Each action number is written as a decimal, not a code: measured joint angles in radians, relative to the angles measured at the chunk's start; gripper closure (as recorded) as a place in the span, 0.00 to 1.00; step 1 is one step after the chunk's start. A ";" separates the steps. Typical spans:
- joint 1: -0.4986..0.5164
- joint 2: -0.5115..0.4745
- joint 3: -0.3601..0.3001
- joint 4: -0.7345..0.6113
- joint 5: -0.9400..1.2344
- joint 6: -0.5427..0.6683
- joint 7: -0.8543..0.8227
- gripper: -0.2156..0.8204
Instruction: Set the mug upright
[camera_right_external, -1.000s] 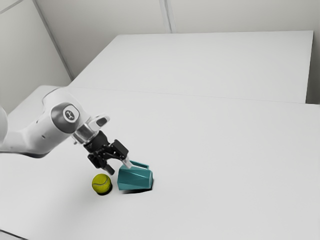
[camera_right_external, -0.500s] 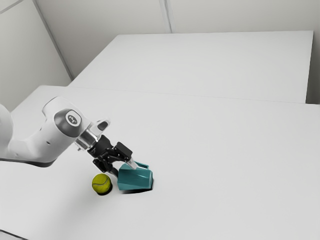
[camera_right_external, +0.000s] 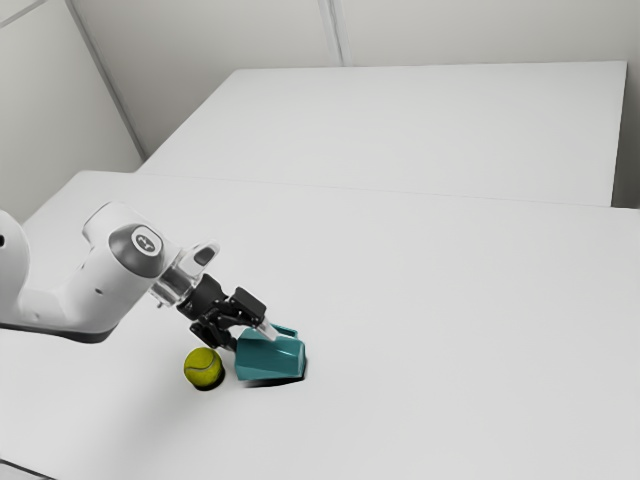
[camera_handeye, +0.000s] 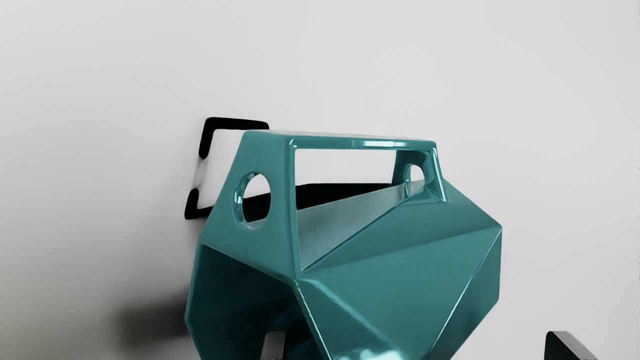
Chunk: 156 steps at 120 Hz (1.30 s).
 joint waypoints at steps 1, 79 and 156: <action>0.000 0.000 0.000 0.000 -0.001 0.000 0.001 0.27; -0.020 -0.009 0.000 -0.006 -0.069 0.006 0.055 0.60; -0.037 -0.033 -0.053 0.030 -0.144 0.007 0.079 0.93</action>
